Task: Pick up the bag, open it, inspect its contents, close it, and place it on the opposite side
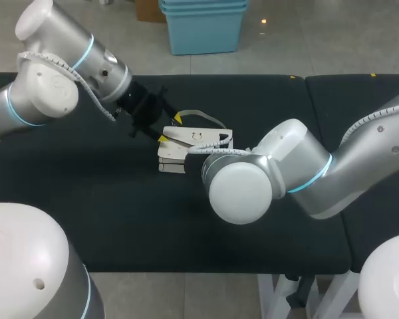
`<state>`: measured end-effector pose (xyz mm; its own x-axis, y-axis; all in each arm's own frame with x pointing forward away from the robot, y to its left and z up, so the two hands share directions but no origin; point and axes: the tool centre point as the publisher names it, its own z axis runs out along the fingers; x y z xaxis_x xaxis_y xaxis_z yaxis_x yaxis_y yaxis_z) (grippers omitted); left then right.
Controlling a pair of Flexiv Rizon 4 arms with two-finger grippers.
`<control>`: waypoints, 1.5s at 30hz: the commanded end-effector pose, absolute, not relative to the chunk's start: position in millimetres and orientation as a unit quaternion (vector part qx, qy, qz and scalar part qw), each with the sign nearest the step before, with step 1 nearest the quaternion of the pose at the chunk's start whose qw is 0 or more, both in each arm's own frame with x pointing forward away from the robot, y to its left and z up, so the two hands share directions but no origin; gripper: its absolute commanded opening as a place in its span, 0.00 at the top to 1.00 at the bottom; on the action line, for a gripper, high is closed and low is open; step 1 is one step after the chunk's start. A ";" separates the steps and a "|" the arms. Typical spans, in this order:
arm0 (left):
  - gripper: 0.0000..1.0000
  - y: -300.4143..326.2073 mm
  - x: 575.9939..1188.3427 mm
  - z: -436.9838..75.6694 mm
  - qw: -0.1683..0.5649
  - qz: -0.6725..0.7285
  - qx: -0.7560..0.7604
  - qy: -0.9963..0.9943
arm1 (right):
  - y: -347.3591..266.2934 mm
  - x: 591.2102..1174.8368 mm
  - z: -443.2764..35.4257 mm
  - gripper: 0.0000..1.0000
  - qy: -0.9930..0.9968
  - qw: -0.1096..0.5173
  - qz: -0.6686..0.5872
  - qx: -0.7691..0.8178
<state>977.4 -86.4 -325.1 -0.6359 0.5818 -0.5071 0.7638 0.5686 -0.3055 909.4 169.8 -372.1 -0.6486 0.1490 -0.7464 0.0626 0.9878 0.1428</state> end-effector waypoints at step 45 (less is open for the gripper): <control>1.00 -102.8 1016.2 -312.1 0.184 -0.301 0.278 0.893 | 169.5 908.0 -377.9 1.00 0.887 0.455 0.054 0.059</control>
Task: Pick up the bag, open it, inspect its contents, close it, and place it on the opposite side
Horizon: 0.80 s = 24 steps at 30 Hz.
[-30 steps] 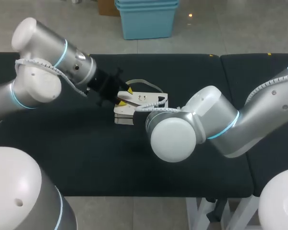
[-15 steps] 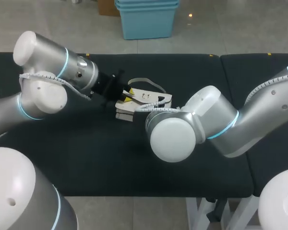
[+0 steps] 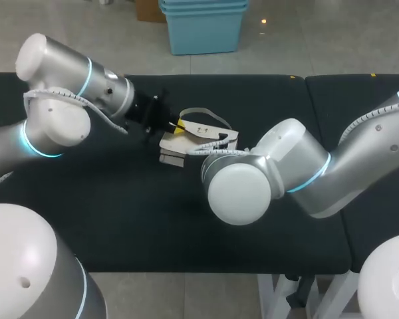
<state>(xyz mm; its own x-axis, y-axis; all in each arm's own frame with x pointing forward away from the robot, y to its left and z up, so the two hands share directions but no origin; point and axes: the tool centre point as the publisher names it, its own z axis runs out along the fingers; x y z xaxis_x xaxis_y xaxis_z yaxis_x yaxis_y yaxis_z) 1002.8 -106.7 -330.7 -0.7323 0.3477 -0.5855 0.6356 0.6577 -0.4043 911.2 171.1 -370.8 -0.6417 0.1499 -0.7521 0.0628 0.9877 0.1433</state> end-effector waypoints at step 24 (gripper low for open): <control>0.36 -98.6 1021.3 -323.4 0.116 -0.289 0.249 0.917 | 169.5 908.0 -377.9 1.00 0.887 0.455 0.054 0.059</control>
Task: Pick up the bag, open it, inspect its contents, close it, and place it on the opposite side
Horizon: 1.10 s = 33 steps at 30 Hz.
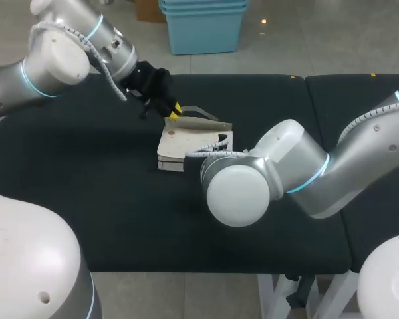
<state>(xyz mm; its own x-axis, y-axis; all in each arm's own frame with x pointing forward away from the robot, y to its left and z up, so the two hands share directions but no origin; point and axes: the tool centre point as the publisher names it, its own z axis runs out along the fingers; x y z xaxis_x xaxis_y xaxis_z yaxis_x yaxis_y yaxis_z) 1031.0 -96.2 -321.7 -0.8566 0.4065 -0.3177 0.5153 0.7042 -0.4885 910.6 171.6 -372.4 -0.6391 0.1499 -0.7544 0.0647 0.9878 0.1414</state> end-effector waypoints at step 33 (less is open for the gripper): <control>0.49 -119.7 1048.6 -356.6 0.209 -0.304 0.202 0.907 | 169.5 908.0 -377.9 1.00 0.887 0.455 0.054 0.059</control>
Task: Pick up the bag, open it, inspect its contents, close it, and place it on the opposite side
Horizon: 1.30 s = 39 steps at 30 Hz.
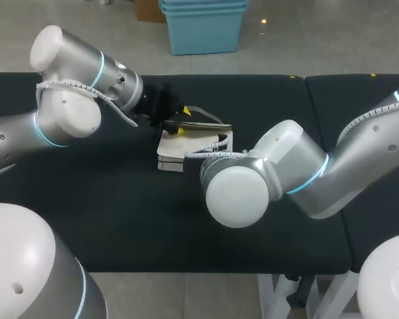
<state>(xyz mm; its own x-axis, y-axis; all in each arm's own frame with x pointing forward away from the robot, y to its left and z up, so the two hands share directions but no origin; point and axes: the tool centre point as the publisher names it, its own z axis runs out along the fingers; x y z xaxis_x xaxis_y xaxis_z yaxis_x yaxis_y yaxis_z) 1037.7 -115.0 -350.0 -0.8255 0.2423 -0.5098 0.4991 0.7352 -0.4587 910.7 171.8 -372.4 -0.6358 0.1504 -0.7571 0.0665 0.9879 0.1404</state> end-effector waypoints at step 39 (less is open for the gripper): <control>1.00 -120.1 1052.6 -345.3 0.154 -0.320 0.164 0.920 | 166.4 902.5 -349.3 0.00 0.888 0.447 0.044 0.098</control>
